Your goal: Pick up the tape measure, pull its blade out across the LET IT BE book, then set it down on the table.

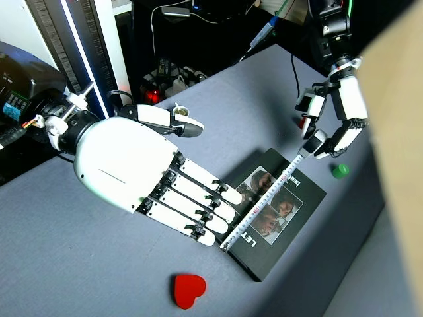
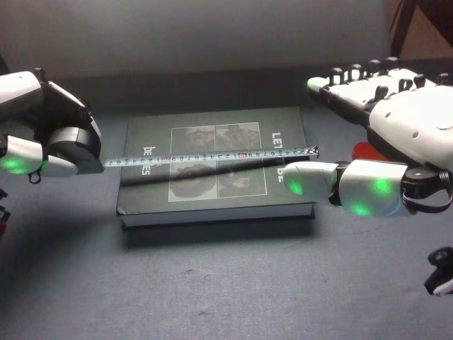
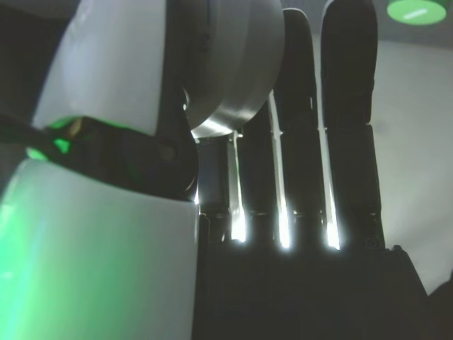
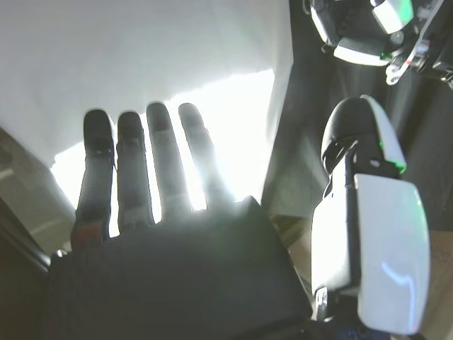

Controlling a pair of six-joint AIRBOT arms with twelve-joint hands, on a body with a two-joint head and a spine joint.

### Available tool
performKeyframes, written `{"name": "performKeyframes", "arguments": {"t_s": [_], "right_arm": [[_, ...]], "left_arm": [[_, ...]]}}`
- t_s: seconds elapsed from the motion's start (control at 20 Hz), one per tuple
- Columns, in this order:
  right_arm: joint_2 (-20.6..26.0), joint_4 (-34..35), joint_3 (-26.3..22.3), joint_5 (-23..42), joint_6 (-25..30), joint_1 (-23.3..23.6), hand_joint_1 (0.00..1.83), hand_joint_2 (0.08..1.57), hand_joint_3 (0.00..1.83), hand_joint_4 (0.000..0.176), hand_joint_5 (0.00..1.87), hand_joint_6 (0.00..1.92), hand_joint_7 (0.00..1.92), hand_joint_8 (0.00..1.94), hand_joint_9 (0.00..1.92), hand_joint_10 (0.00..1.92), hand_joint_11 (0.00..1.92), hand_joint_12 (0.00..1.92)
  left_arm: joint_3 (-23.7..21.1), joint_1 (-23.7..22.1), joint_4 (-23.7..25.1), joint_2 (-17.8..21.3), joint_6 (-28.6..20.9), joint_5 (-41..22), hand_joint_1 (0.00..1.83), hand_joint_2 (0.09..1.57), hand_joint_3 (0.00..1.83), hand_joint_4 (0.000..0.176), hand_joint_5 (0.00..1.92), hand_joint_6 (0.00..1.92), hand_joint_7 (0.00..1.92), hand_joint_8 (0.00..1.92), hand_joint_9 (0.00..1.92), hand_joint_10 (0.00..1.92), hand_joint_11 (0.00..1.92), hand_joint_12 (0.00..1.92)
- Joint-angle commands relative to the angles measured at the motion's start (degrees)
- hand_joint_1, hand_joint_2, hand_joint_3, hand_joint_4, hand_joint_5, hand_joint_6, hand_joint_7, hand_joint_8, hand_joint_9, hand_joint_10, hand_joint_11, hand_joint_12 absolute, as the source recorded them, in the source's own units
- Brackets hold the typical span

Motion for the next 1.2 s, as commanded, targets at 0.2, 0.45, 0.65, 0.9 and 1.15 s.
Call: {"name": "performKeyframes", "arguments": {"t_s": [0.2,0.45,0.65,0.9,1.15], "right_arm": [[0.45,-4.07,-0.57,4.6,0.86,-0.24,0.0,1.02,0.0,0.0,0.08,0.0,0.1,0.0,0.08,0.0,0.0,0.55],[0.45,-4.59,-0.7,4.73,1.13,-0.59,0.0,1.02,0.0,0.0,0.09,0.0,0.1,0.0,0.08,0.01,0.0,0.55],[0.45,-4.7,-0.72,4.78,1.24,-0.61,0.0,1.03,0.0,0.0,0.09,0.0,0.11,0.0,0.09,0.01,0.0,0.57],[0.43,-4.86,-0.82,4.77,1.26,-0.7,0.0,1.04,0.0,0.0,0.1,0.0,0.12,0.0,0.09,0.0,0.0,0.6],[0.43,-5.1,-0.89,4.84,1.34,-0.89,0.0,1.04,0.0,0.0,0.11,0.01,0.12,0.0,0.1,0.01,0.0,0.6]], "left_arm": [[0.93,0.64,-2.61,-0.41,-0.85,-6.5,1.39,1.08,0.0,0.0,1.07,0.66,1.04,0.84,0.99,1.19,0.92,1.04],[0.52,1.75,-3.39,-0.45,-0.85,-7.18,1.39,1.08,0.0,0.0,1.08,0.65,1.04,0.85,0.98,1.19,0.92,1.04],[0.38,1.94,-3.42,-0.45,-0.85,-7.19,1.39,1.08,0.0,0.0,1.08,0.65,1.04,0.85,0.98,1.2,0.93,1.04],[0.39,2.11,-3.52,-0.45,-0.85,-7.36,1.39,1.08,0.0,0.0,1.05,0.67,1.08,0.81,0.97,1.21,0.93,1.06],[0.26,2.08,-3.64,-0.43,-0.86,-7.44,1.39,1.08,0.0,0.0,1.06,0.66,1.08,0.81,0.97,1.21,0.94,1.06]]}}
